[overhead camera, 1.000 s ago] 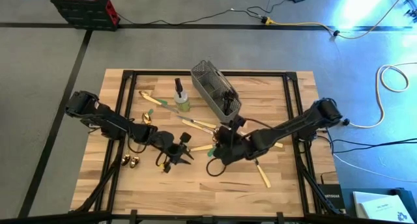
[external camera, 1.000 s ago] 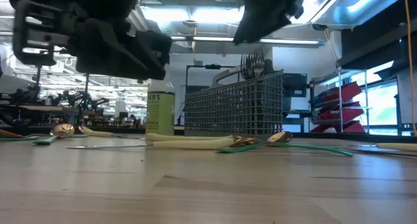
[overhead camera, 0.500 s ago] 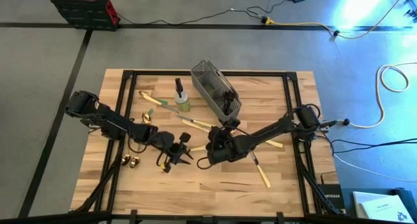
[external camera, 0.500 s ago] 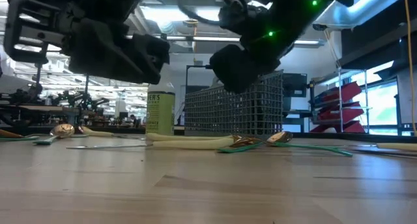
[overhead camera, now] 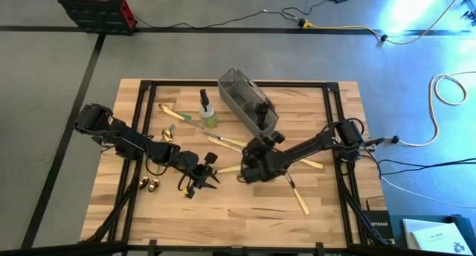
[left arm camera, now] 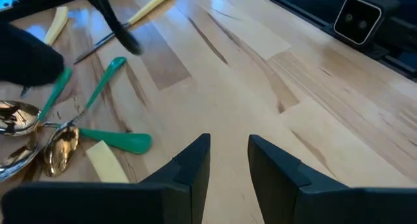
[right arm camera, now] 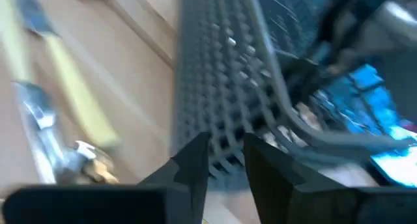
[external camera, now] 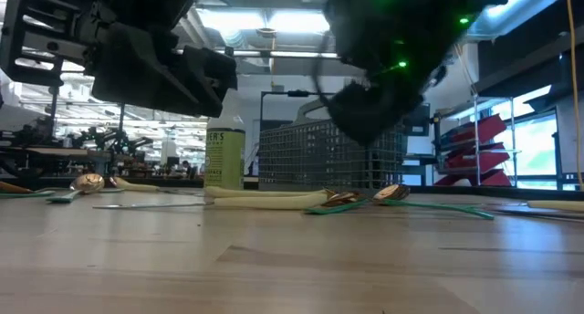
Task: Sort silverware
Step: Move the spray bottle to the upper left of the table
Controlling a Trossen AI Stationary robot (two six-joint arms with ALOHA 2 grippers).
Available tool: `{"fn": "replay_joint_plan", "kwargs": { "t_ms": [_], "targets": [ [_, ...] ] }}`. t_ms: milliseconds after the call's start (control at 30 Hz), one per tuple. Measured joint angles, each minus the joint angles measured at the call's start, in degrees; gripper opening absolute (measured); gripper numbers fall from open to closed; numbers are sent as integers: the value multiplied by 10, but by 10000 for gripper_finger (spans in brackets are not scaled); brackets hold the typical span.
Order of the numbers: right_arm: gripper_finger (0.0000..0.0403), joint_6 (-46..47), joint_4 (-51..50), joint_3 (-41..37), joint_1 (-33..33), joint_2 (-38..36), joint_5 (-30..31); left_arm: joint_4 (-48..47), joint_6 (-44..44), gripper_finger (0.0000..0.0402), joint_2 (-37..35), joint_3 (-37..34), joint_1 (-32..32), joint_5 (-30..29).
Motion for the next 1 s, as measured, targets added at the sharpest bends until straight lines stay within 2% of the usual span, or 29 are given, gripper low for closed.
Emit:
{"fn": "replay_joint_plan", "kwargs": {
  "t_ms": [167, 400, 467, 567, 633, 767, 867, 900, 1000],
  "targets": [
    [55, 112, -112, 0, 7, 0, 6, -7, -10, 90, 0, 0, 0, 0],
    [53, 205, -210, -1, 23, -3, -22, 2, -47, 90, -1, 0, 1, -1],
    [53, 207, -210, -1, 47, -11, -32, -5, -68, 90, -9, 0, 1, -14],
    [53, 223, -210, 0, 98, -24, -45, -7, -78, 90, -36, -12, -2, -75],
    [53, 258, -212, 0, 137, -31, -42, 69, -80, 90, -69, -56, -3, -118],
    [53, 362, -233, 0, 214, -35, 6, 344, -111, 90, -156, -205, 12, -176],
    [59, 422, -244, 0, 249, -35, 19, 490, -124, 90, -192, -299, 19, -200],
    [66, 432, -247, 0, 251, -35, 17, 498, -118, 90, -197, -309, 21, -218],
    [103, 447, -248, 0, 248, -35, 1, 443, -105, 90, -214, -296, 27, -289]
  ]
}}
